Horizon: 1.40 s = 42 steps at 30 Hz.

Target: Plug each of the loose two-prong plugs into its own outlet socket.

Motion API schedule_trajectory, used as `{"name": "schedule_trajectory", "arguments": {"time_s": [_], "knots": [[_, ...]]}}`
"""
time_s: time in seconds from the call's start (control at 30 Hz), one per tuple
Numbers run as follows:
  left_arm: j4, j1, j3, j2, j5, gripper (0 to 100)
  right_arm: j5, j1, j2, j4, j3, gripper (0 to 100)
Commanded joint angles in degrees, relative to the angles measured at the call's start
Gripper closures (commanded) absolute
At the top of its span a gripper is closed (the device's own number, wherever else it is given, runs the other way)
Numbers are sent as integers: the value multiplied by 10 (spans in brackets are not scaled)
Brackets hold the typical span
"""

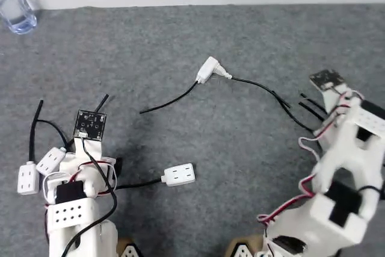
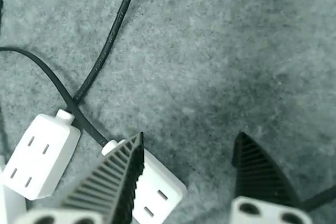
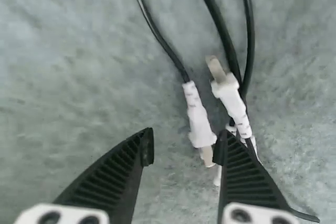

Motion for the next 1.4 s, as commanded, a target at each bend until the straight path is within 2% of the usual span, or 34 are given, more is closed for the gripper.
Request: {"name": "schedule_trajectory", "arguments": {"time_s": [0.0, 0.23, 0.43, 1.1, 1.23, 1.37], "knots": [[-23, 4, 0, -8, -3, 746, 29, 20, 24, -34, -33, 816], [-22, 18, 2, -8, -3, 746, 36, 22, 43, -64, -33, 828], [-23, 18, 2, -8, -3, 746, 36, 22, 44, -73, -31, 992], [-23, 18, 3, -8, -3, 746, 38, 31, 134, -118, -33, 972], [-23, 18, 3, -8, -3, 746, 78, 33, 146, -118, -33, 976], [-23, 19, 3, -8, -3, 746, 82, 40, 139, -114, -33, 991]]}}
